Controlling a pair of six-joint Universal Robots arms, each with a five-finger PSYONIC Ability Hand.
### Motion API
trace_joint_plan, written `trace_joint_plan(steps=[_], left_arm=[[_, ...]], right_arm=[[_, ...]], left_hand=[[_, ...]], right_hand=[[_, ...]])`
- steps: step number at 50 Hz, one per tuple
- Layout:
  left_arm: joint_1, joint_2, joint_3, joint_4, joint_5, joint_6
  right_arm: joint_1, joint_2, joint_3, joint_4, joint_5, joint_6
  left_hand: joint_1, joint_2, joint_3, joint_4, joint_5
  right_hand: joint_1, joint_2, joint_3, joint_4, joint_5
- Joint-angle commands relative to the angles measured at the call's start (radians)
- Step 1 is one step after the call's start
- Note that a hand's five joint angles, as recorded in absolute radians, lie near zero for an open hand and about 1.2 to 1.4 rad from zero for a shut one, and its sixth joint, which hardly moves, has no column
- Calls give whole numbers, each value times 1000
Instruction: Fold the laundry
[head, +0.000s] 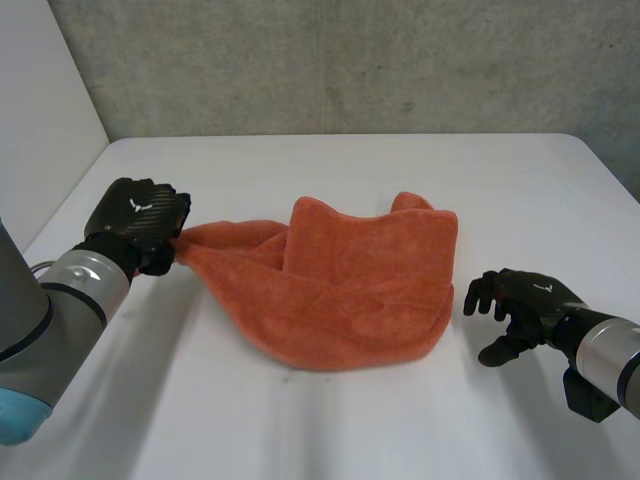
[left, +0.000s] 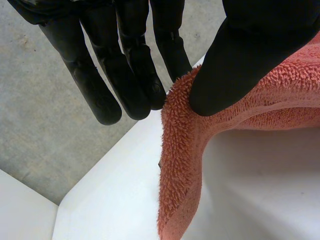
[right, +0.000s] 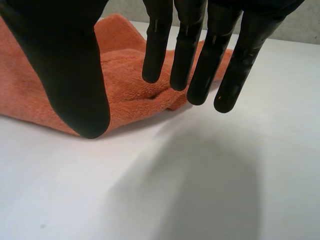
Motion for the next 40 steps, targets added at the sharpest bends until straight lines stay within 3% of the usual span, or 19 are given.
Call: trace_joint_plan(steps=[1,12,40], left_arm=[[-1,4,-1,0,-3,0],[2,6,5,0,-2,0],[6,-2,3,0,0,-2]], right_arm=[[1,132,-46,-103,-3,-66],[110,285,-175,-130,5,-126],[318,526,-459,-148,155,-127]], left_hand=[[283,198,206,201,259],[283,198,206,201,259],[283,198,206,201,259]], right_hand=[[189,95,82,86,107],[189,95,82,86,107],[218,125,111,115,136]])
